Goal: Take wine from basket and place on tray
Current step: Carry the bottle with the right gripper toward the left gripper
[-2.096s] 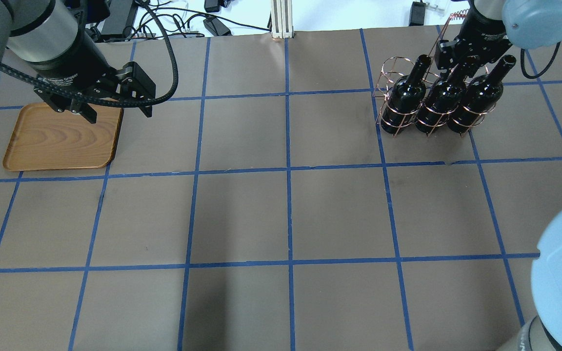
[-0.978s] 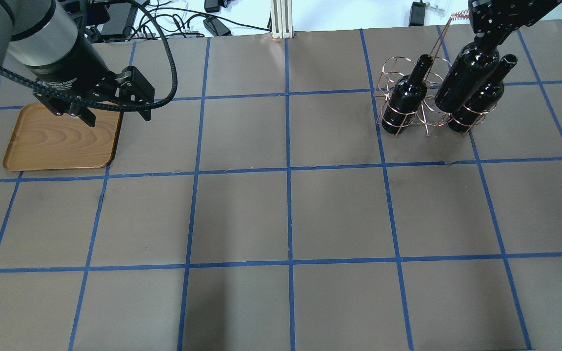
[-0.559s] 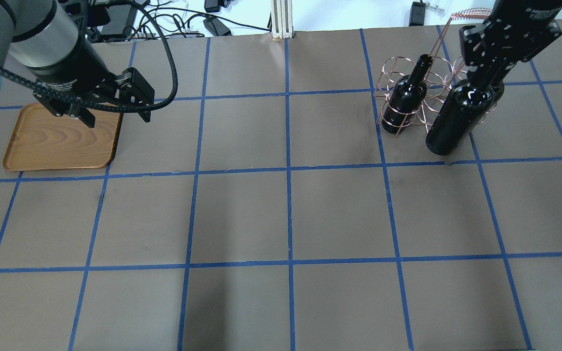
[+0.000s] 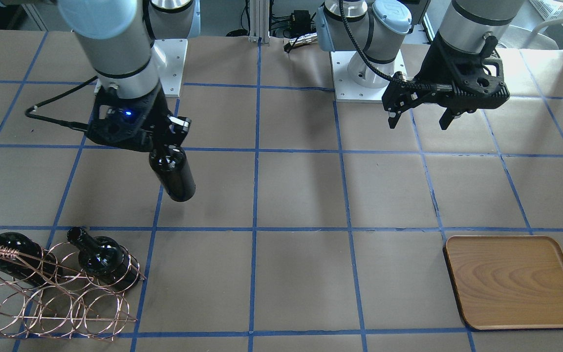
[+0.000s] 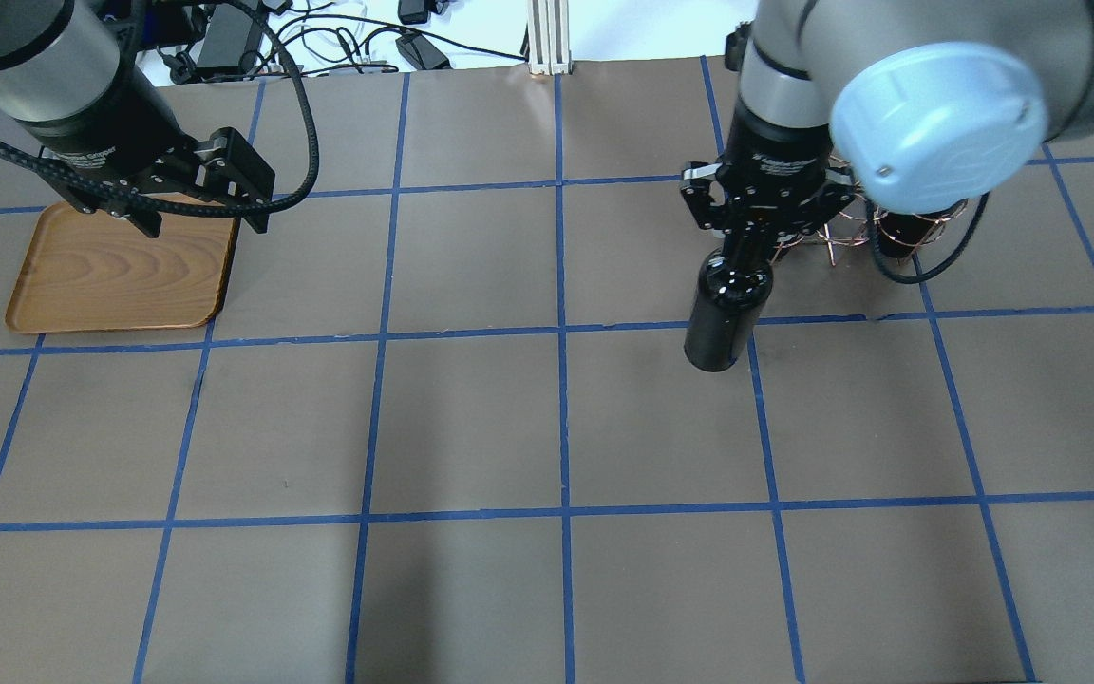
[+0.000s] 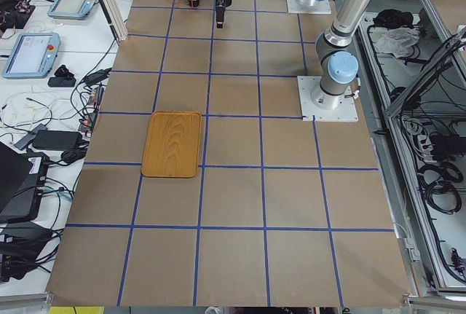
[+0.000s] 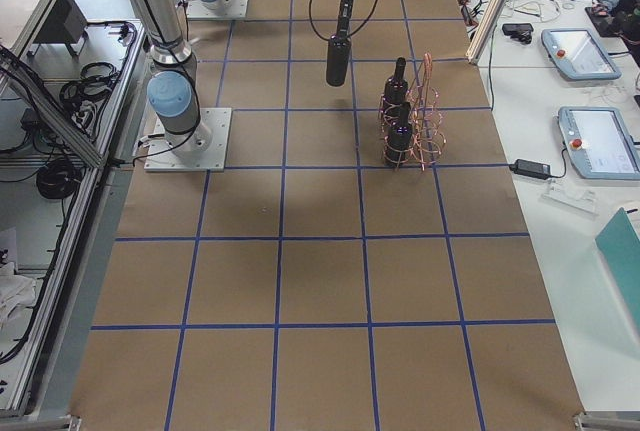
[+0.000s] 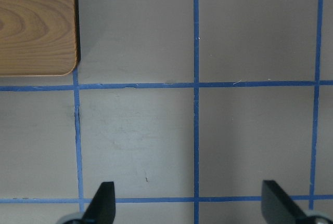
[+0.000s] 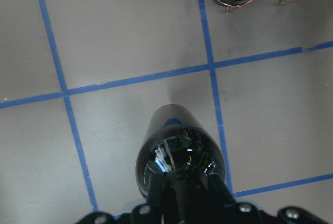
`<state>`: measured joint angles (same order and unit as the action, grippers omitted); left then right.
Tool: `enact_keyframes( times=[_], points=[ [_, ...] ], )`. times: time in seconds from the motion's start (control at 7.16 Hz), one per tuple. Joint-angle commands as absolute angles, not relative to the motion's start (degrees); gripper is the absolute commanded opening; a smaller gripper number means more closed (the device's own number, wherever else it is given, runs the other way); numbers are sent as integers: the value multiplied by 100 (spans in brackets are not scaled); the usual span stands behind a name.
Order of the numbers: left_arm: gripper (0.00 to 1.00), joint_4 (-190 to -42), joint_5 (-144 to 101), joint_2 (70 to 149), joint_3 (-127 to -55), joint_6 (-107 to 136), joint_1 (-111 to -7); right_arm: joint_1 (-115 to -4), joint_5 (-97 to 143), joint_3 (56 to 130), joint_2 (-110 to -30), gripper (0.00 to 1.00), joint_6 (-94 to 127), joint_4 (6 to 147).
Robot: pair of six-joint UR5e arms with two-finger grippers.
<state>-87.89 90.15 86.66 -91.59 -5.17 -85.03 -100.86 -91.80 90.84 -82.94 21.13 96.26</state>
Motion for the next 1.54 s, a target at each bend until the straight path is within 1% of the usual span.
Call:
enact_keyframes(
  times=[0.0, 0.28, 0.7, 0.84, 1.4],
  points=[
    [100, -8789, 9009, 8666, -9141, -589, -8420, -10930, -9176, 9105, -7859, 8, 3431, 10342],
    [100, -8789, 9018, 8666, -9141, -589, -8402, -11598, -9184, 9105, -7665, 8, 4381, 10582],
    [100, -8754, 9017, 8666, -9158, -589, -8402, -12127, -9193, 9097, -7454, 8, 5104, 10722],
    [100, -8763, 9018, 8666, -9158, -589, -8402, -12207, -9193, 9088, -7366, 8, 5159, 11001],
    [100, -8789, 9018, 8666, -9150, -589, -8402, -12392, -9185, 9026, -7365, 8, 5378, 11021]
  ],
)
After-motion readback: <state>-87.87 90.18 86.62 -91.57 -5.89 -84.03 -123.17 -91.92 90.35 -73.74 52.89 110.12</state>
